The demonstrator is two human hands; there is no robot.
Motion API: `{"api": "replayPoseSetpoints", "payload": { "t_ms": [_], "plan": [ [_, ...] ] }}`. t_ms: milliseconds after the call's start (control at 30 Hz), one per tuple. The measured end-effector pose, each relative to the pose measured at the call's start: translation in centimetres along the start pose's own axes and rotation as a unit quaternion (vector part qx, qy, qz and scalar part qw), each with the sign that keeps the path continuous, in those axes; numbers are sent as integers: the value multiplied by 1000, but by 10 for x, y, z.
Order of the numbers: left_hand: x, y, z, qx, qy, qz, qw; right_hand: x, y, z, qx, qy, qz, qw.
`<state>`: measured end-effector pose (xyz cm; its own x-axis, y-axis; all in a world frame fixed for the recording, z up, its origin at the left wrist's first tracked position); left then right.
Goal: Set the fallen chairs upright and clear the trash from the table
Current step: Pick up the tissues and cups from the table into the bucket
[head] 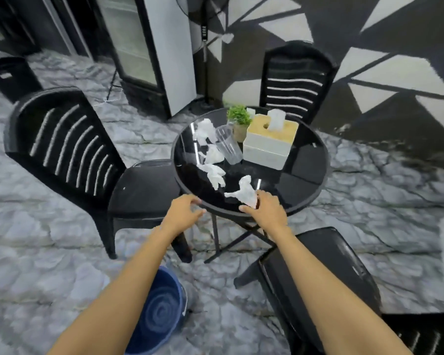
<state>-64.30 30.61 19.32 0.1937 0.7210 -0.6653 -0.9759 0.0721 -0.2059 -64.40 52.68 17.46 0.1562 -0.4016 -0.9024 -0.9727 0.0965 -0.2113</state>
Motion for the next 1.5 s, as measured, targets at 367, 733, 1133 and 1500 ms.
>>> {"api": "replayPoseSetpoints", "payload": {
  "t_ms": [367,733,1133,1500],
  "plan": [
    [42,132,-4,96,14,24,995,51,79,-9,47,-2,45,998],
    [59,129,-28,144,50,53,987,69,85,2,5,75,147,986],
    [-28,68,-106,34,-108,87,990,109,12,-87,53,280,169,943],
    [2,-12,-353,-127,-104,-5,986,361,-63,-155,173,355,-58,917]
  ]
}}
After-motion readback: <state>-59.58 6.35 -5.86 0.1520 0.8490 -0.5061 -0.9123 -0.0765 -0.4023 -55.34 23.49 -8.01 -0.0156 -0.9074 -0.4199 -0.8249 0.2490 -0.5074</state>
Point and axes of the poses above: each hand's wrist, its own y-axis towards the middle knuckle, its own x-axis out of the palm, z = x × y, the point moved 3 cm from there along y, towards the middle knuckle, and after that the axes turned 9 degrees about -y, right-handed, at the moved point
